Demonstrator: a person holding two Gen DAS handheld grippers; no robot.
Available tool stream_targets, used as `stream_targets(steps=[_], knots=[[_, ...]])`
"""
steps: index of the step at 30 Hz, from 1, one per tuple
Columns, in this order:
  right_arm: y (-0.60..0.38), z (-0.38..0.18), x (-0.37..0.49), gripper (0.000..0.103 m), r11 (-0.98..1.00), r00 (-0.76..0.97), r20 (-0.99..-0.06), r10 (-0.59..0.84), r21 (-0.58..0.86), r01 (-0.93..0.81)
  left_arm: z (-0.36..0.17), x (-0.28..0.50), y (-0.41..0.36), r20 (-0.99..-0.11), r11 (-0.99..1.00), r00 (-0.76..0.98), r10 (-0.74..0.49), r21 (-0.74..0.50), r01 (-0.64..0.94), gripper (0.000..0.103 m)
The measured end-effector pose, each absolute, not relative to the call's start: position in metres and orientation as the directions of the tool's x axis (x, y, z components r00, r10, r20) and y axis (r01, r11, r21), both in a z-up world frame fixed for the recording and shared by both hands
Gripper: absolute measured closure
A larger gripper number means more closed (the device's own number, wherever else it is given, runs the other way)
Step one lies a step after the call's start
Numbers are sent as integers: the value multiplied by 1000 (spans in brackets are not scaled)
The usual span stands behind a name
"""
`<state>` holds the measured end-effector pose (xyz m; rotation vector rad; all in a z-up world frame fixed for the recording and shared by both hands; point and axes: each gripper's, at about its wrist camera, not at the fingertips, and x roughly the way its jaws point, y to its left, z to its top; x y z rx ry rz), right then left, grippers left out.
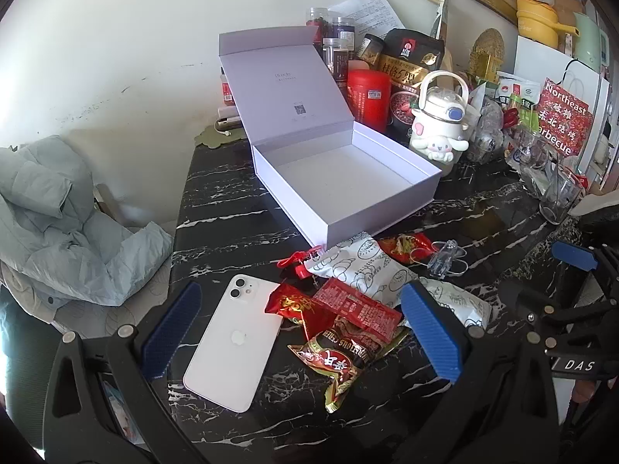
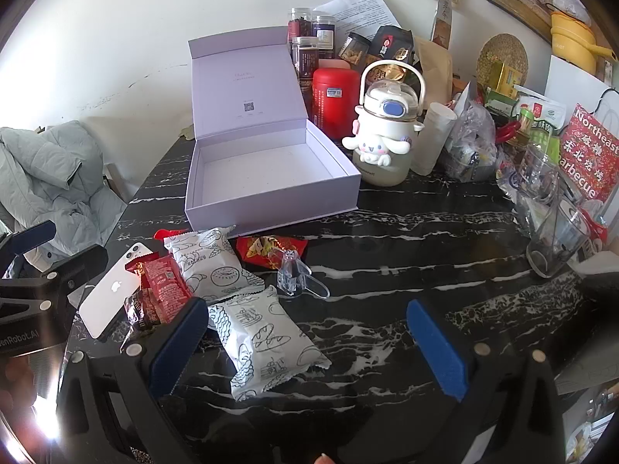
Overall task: Organize objects
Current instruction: 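Move both tools toward the pile of snack bags beside the phone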
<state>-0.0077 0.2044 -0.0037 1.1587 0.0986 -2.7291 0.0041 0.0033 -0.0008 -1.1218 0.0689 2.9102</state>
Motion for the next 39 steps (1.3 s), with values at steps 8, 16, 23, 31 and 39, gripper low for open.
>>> stream_targets(steps=[8, 16, 23, 31, 39], knots=[[202, -5, -9, 0, -983, -676, -726, -127, 1, 185, -2, 5, 4, -673, -999, -739, 9, 32, -41, 0], [200, -6, -10, 0, -983, -674, -728, -126, -1, 185, -2, 5, 4, -673, -999, -739, 12, 30, -44, 0], [200, -6, -10, 0, -983, -674, -728, -126, -1, 185, -4, 7, 6, -681, -999, -732, 25, 18, -50, 0], [199, -8, -10, 0, -982, -670, -732, -127, -2, 188, -7, 5, 1, -693, -999, -720, 35, 5, -53, 0], [198, -8, -10, 0, -982, -669, -732, -128, -1, 189, -8, 5, -1, -694, -999, -719, 35, 3, -51, 0]])
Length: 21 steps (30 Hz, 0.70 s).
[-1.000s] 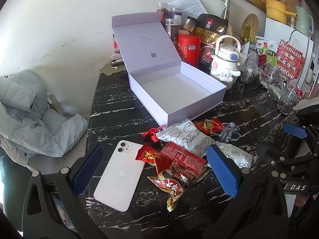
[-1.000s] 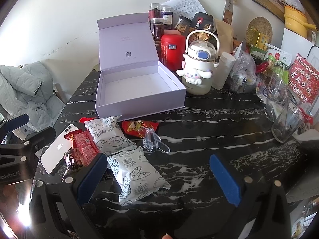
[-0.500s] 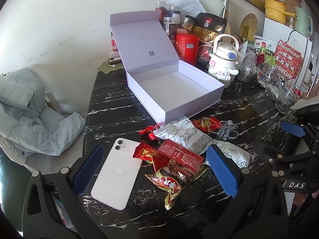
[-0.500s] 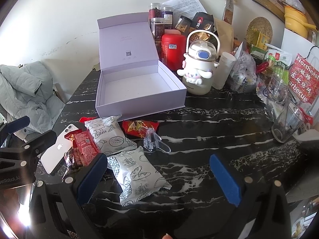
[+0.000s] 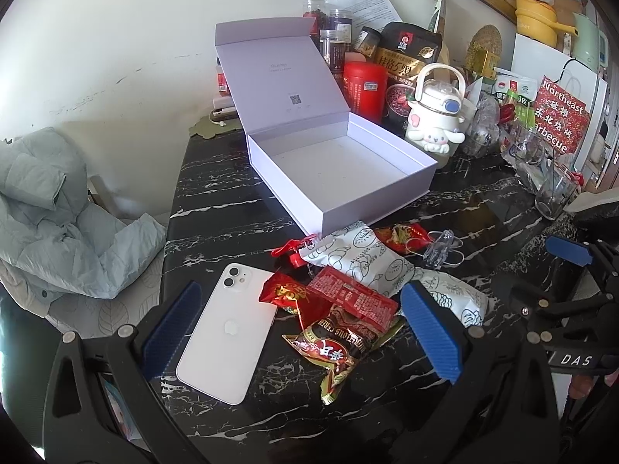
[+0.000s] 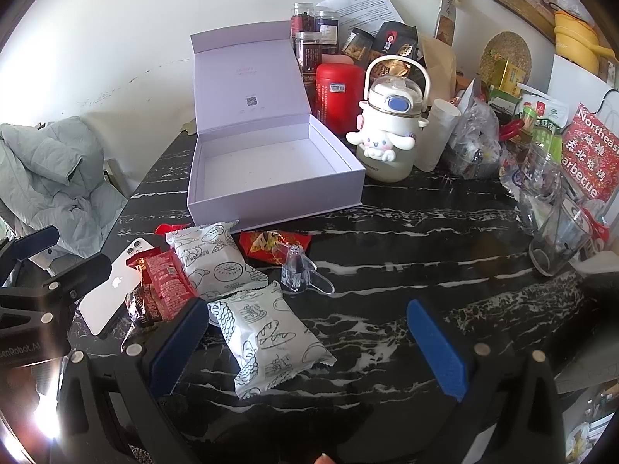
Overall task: Organize objects
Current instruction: 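Move both tools toward the pile of snack bags beside the phone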
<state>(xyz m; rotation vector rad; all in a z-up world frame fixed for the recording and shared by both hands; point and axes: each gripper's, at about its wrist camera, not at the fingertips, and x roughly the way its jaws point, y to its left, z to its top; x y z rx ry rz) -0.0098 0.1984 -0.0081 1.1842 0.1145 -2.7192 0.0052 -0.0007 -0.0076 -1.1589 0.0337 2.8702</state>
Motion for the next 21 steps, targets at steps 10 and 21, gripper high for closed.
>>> stream_targets(steps=[10, 21], knots=[[197, -9, -10, 0, -981, -664, -736, -129, -2, 193, -10, 4, -4, -698, -999, -716, 33, -1, -44, 0], [194, -11, -12, 0, -979, -653, -745, -137, 3, 202, -13, 0, -9, -708, -1000, -706, 26, -8, -29, 0]])
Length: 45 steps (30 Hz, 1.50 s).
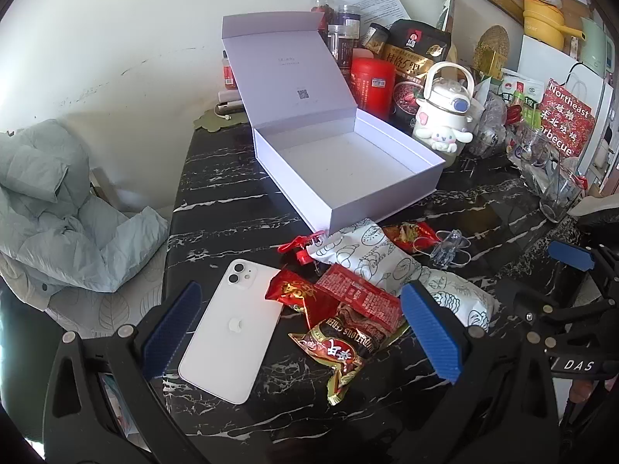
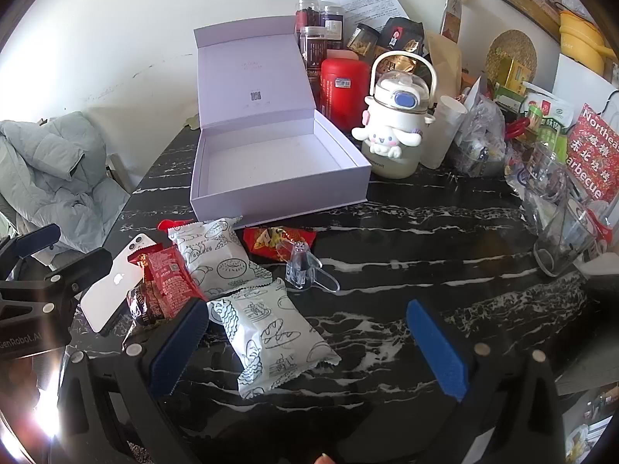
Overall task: Organize objects
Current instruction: 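Move both tools toward the pile of snack bags beside the phone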
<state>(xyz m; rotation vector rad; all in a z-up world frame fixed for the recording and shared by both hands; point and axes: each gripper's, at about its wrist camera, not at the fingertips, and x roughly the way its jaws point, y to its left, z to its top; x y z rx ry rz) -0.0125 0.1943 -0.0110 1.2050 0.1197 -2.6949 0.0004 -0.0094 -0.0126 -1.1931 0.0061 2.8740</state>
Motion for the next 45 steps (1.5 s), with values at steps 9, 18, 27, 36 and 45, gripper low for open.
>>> stream_targets(steps=[9, 18, 27, 36, 45], knots=[[195, -14, -13, 0, -978, -634, -760, -144, 10, 209, -14, -1, -10, -718, -1000, -695, 27, -14, -25, 0], [196, -16, -13, 0, -978, -632, -762, -145, 14, 207, -15, -2, -10, -720, -1000, -694, 24, -11, -23, 0], [199, -16, -8, 0, -978, -635, -758, -147, 15, 208, -14, 1, -9, -722, -1000, -691, 22, -10, -21, 0], [201, -24, 4, 0, -971, -624, -761, -180, 38, 234, -19, 14, -6, -725, -999, -687, 41, -26, -31, 0], [204, -51, 16, 0, -956, -595, -767, -240, 80, 281, -46, 23, -7, -762, -997, -643, 77, -69, -37, 0]])
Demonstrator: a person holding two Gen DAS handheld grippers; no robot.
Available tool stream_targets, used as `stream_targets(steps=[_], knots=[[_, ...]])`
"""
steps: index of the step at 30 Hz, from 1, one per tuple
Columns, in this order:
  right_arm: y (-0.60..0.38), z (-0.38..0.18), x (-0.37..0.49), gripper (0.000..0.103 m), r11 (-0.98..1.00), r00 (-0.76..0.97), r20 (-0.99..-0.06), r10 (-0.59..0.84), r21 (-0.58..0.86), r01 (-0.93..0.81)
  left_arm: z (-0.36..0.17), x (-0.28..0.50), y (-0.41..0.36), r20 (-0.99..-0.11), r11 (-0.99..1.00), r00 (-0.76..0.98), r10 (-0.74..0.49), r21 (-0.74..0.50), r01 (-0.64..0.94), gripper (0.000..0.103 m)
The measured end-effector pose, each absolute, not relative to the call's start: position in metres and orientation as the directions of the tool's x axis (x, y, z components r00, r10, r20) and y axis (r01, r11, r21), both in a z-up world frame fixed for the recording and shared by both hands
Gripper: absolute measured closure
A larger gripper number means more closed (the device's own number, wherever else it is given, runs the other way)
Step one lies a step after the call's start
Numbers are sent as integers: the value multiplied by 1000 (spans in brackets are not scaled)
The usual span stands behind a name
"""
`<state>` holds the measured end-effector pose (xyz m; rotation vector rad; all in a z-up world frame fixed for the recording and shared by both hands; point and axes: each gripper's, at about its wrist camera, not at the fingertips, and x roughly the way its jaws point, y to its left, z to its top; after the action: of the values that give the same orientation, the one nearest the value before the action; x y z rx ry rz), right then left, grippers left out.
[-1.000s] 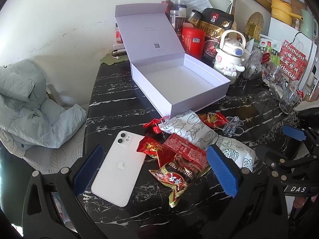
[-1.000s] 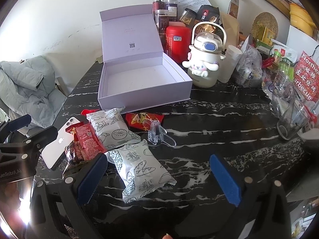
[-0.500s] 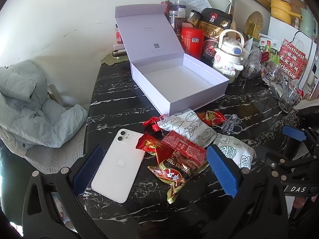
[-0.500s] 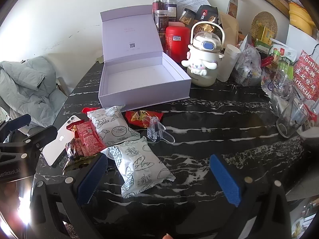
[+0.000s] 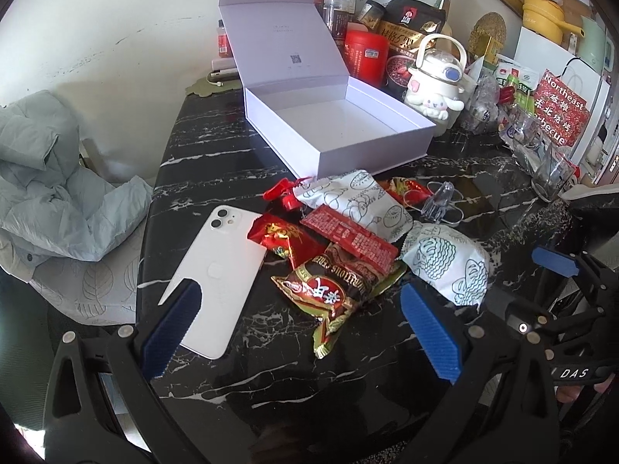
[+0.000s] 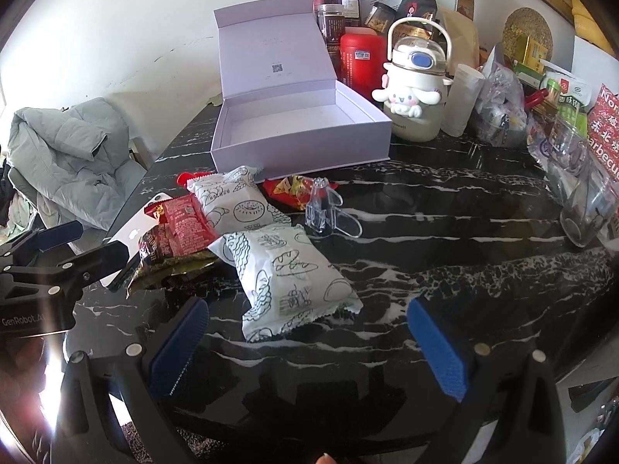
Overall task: Organize objects
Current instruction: 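Move both tools toward the pile of snack bags beside the phone, then grasp the red-gold cereal bag with left tool while right tool grasps white bread-print bag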
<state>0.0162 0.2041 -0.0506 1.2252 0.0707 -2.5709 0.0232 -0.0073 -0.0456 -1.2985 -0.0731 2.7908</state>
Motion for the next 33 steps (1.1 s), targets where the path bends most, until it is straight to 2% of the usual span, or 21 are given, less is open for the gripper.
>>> stream_targets(steps=[13, 25, 33], knots=[[208, -83, 8, 0, -940, -567, -768, -297, 132, 315, -75, 17, -4, -781, -986, -603, 165, -151, -73, 0], [195, -84, -7, 0, -909, -581, -747, -325, 76, 410, -70, 3, 3, -736, -982, -653, 181, -98, -161, 0], [191, -90, -23, 0, -900, -561, -756, -338, 84, 428, -80, -10, 10, -762, -959, -596, 254, -118, -257, 0]])
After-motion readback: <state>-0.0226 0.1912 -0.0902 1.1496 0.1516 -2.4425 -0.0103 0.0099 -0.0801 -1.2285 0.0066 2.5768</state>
